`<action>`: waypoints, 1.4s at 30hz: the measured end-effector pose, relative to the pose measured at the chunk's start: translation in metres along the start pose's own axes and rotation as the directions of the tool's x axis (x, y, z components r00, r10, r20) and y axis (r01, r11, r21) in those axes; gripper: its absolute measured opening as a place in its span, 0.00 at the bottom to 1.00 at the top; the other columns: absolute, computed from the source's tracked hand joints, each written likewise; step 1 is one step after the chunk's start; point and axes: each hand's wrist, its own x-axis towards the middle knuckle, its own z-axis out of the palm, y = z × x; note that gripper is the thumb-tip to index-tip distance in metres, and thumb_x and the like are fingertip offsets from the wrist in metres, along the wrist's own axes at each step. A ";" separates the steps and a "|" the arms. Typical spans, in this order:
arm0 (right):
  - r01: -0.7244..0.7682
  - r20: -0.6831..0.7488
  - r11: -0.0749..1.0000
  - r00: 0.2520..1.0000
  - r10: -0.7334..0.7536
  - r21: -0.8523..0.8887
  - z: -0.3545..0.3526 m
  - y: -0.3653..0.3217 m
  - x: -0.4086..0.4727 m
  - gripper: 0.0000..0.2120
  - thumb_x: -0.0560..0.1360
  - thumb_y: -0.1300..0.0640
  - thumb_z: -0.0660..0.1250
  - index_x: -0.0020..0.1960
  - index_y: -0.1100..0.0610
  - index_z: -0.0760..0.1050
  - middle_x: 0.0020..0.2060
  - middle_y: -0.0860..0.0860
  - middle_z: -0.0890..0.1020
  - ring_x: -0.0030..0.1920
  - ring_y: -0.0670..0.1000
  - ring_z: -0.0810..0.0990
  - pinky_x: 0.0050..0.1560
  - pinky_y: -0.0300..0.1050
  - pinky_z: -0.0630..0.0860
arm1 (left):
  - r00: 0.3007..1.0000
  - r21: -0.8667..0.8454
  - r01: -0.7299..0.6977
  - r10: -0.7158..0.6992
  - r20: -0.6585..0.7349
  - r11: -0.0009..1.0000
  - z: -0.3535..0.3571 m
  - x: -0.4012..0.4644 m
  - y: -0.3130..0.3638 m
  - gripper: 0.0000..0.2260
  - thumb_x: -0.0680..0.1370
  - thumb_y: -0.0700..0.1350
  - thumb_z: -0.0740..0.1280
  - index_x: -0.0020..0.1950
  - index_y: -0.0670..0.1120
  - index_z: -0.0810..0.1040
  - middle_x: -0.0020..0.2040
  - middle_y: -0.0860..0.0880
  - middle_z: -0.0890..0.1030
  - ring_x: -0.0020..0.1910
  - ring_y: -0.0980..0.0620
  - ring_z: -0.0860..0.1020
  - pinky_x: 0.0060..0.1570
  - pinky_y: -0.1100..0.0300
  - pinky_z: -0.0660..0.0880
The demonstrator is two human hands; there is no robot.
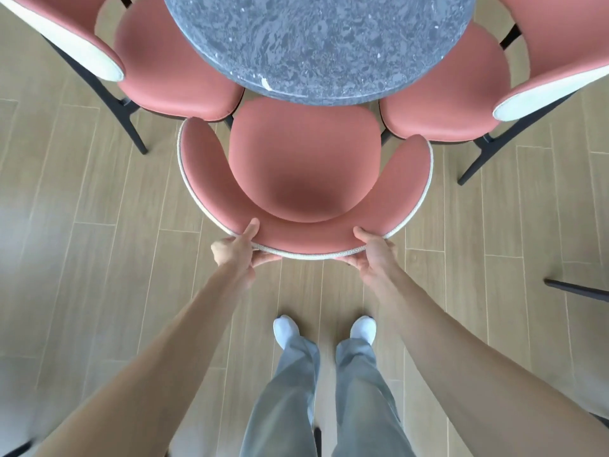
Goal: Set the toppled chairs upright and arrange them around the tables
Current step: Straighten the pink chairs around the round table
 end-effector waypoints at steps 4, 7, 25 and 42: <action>0.005 0.017 1.000 1.000 -0.005 -0.030 0.003 -0.006 0.009 0.08 0.74 0.67 0.73 0.50 0.62 0.77 0.62 0.60 0.79 0.59 0.66 0.80 0.46 0.68 0.82 | 1.000 0.027 -0.007 0.007 -0.013 1.000 0.008 0.010 0.002 0.14 0.73 0.42 0.78 0.51 0.36 0.78 0.50 0.41 0.84 0.33 0.33 0.84 0.35 0.44 0.83; 0.005 0.015 1.000 1.000 -0.005 -0.030 0.003 -0.005 0.010 0.08 0.74 0.66 0.73 0.51 0.62 0.77 0.62 0.60 0.79 0.59 0.66 0.80 0.45 0.69 0.82 | 1.000 0.037 -0.005 0.006 -0.014 0.999 0.007 0.013 0.000 0.15 0.72 0.42 0.78 0.51 0.36 0.78 0.49 0.41 0.84 0.33 0.33 0.84 0.33 0.44 0.83; 0.169 0.087 0.813 0.986 -0.145 -0.557 -0.003 -0.035 -0.074 0.14 0.80 0.64 0.61 0.63 0.66 0.74 0.52 0.62 0.84 0.46 0.59 0.86 0.38 0.47 0.83 | 0.986 0.100 -0.168 0.167 0.018 0.981 -0.020 -0.073 0.032 0.07 0.77 0.35 0.65 0.54 0.36 0.78 0.50 0.39 0.84 0.42 0.40 0.86 0.39 0.49 0.84; 0.685 0.791 0.658 0.572 -0.219 -0.313 0.016 -0.025 -0.255 0.10 0.78 0.57 0.67 0.56 0.62 0.81 0.47 0.57 0.87 0.47 0.55 0.87 0.52 0.51 0.83 | 0.731 -0.076 -0.679 0.661 -0.170 0.730 -0.138 -0.282 -0.007 0.10 0.79 0.39 0.62 0.53 0.38 0.83 0.46 0.42 0.86 0.44 0.45 0.84 0.52 0.48 0.82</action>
